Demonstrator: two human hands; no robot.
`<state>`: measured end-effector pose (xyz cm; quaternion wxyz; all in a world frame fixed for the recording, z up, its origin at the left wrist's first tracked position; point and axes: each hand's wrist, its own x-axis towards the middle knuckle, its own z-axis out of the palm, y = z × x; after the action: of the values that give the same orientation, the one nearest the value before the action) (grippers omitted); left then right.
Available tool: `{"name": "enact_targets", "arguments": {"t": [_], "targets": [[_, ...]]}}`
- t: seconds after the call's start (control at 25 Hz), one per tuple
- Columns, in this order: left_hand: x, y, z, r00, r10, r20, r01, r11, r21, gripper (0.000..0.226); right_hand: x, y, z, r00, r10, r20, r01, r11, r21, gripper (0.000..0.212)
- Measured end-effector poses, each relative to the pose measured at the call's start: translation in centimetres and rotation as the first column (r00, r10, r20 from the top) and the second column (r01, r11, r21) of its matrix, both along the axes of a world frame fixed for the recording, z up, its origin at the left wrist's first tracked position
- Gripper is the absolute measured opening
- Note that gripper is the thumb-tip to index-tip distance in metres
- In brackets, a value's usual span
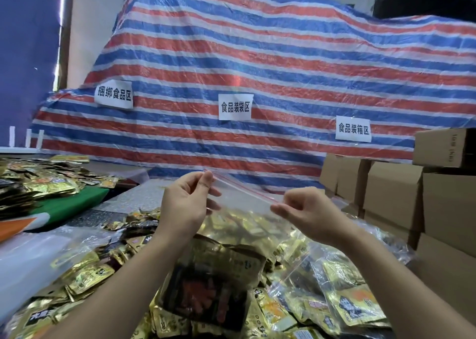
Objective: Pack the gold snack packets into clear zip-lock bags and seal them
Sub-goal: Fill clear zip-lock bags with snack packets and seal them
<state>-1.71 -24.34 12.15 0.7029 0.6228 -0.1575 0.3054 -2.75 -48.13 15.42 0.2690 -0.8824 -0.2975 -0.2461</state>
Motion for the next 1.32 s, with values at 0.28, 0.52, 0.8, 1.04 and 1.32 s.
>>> {"name": "enact_targets", "arguments": {"t": [0.28, 0.52, 0.8, 1.04, 1.32], "targets": [[0.1, -0.3, 0.5, 0.991, -0.089, -0.1, 0.095, 0.994, 0.052, 0.025, 0.1, -0.3, 0.8, 0.996, -0.035, 0.08, 0.022, 0.987, 0.156, 0.034], [-0.2, -1.6, -0.7, 0.98, -0.159, -0.124, 0.166, 0.985, 0.052, 0.032, -1.0, 1.7, 0.4, 0.982, -0.188, -0.028, 0.184, 0.977, -0.11, 0.025], [-0.7, -2.1, -0.5, 0.972, -0.235, -0.013, 0.234, 0.963, 0.136, 0.022, -0.5, 6.6, 1.3, 0.996, -0.019, -0.09, 0.007, 0.992, -0.127, 0.017], [-0.9, -0.6, -0.3, 0.99, -0.14, -0.017, 0.141, 0.977, 0.159, 0.013, -0.3, 6.2, 1.7, 0.993, -0.058, -0.099, 0.064, 0.996, 0.056, 0.025], [-1.6, -0.6, 0.8, 0.996, -0.09, 0.016, 0.08, 0.947, 0.312, 0.019, -1.6, 5.8, 2.2, 0.99, -0.085, -0.116, 0.091, 0.995, 0.048, 0.025]]}}
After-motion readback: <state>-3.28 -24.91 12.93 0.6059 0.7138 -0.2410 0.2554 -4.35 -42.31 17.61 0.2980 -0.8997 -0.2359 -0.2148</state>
